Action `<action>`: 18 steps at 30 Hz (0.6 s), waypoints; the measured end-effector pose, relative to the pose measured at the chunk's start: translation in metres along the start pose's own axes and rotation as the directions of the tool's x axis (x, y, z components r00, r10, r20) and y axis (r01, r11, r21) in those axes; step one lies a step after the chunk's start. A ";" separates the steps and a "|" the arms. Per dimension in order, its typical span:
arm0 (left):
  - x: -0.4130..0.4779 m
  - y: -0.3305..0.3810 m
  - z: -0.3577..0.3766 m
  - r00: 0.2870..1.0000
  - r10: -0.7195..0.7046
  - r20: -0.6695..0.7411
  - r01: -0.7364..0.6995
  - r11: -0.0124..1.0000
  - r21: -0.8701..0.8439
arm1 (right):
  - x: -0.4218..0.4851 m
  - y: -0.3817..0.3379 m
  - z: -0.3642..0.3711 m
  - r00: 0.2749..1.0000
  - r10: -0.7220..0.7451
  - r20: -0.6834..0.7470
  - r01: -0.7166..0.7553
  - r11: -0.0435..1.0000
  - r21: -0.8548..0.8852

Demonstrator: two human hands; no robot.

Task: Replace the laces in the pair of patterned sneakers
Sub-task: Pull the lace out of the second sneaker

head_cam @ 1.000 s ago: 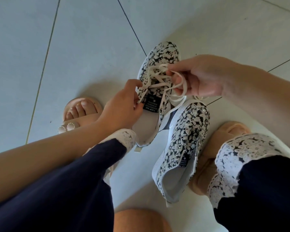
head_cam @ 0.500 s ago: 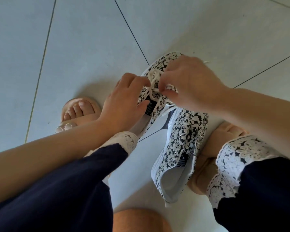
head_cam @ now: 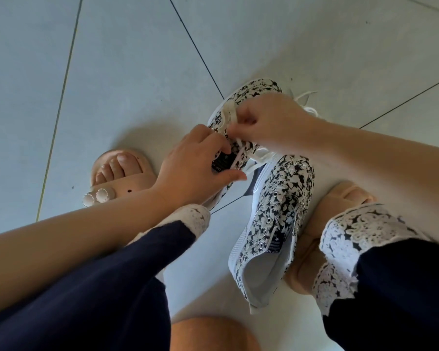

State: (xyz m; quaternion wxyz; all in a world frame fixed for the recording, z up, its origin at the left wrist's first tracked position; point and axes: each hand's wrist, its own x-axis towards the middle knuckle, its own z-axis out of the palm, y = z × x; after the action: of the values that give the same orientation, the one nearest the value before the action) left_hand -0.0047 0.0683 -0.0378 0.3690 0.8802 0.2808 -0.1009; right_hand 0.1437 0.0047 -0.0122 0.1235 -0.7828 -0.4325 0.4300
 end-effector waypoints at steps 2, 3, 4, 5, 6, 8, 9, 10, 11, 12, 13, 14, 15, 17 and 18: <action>0.001 0.001 0.001 1.000 0.024 0.009 -0.024 0.999 0.034 | -0.004 -0.008 -0.012 0.993 0.099 0.061 -0.115 0.914 0.388; 0.002 0.001 0.001 0.999 0.039 0.004 -0.039 0.999 0.036 | -0.006 -0.012 -0.019 0.987 0.129 0.098 -0.161 0.844 0.512; 0.002 0.001 0.001 0.999 0.050 -0.005 -0.050 0.998 0.030 | -0.006 -0.013 -0.028 0.979 0.166 0.119 -0.204 0.775 0.597; 0.002 0.000 0.002 0.998 0.054 -0.017 -0.053 0.998 0.021 | -0.006 -0.012 -0.037 0.969 0.212 0.124 -0.239 0.703 0.670; 0.002 -0.001 0.002 0.998 0.046 -0.032 -0.046 0.999 0.011 | -0.004 -0.009 -0.049 0.955 0.273 0.117 -0.269 0.628 0.731; 0.002 -0.003 0.001 0.999 0.013 -0.052 -0.014 1.000 -0.004 | 0.002 0.005 -0.074 0.913 0.401 0.069 -0.309 0.574 0.759; 0.001 -0.003 0.001 0.999 0.000 -0.054 -0.001 1.000 -0.010 | 0.004 0.016 -0.082 0.894 0.447 -0.007 -0.329 0.669 0.667; 0.001 -0.003 0.002 0.999 -0.009 -0.049 0.009 1.000 -0.016 | 0.004 0.027 -0.085 0.883 0.455 -0.113 -0.361 0.814 0.455; 0.000 -0.003 0.003 0.999 -0.018 -0.038 0.017 1.000 -0.022 | 0.004 0.039 -0.082 0.890 0.404 -0.213 -0.371 0.911 0.180; -0.001 -0.002 0.004 0.999 -0.026 -0.025 0.025 0.999 -0.026 | 0.001 0.048 -0.072 0.918 0.296 -0.265 -0.324 0.944 -0.069; -0.001 -0.002 0.004 0.999 -0.032 -0.017 0.031 0.999 -0.029 | -0.004 0.050 -0.058 0.951 0.183 -0.248 -0.242 0.942 -0.234; -0.001 -0.003 0.004 0.999 -0.035 -0.014 0.035 0.999 -0.030 | -0.009 0.047 -0.043 0.975 0.092 -0.200 -0.152 0.939 -0.309; -0.001 -0.003 0.004 0.999 -0.038 -0.016 0.037 0.999 -0.030 | -0.014 0.041 -0.028 0.988 0.019 -0.151 -0.070 0.938 -0.339; 0.000 -0.003 0.004 0.999 -0.038 -0.014 0.038 0.999 -0.022 | -0.019 0.029 -0.004 0.987 -0.114 -0.109 0.063 0.920 -0.386; 0.000 -0.003 0.005 0.999 -0.038 -0.009 0.037 0.999 -0.017 | -0.019 0.025 0.003 0.984 -0.155 -0.085 0.106 0.903 -0.417</action>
State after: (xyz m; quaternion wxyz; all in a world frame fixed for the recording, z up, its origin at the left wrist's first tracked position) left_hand -0.0065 0.0666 -0.0426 0.3730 0.8722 0.2997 -0.1016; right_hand 0.1507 -0.0260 -0.0174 0.0098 -0.7841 -0.5566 0.2743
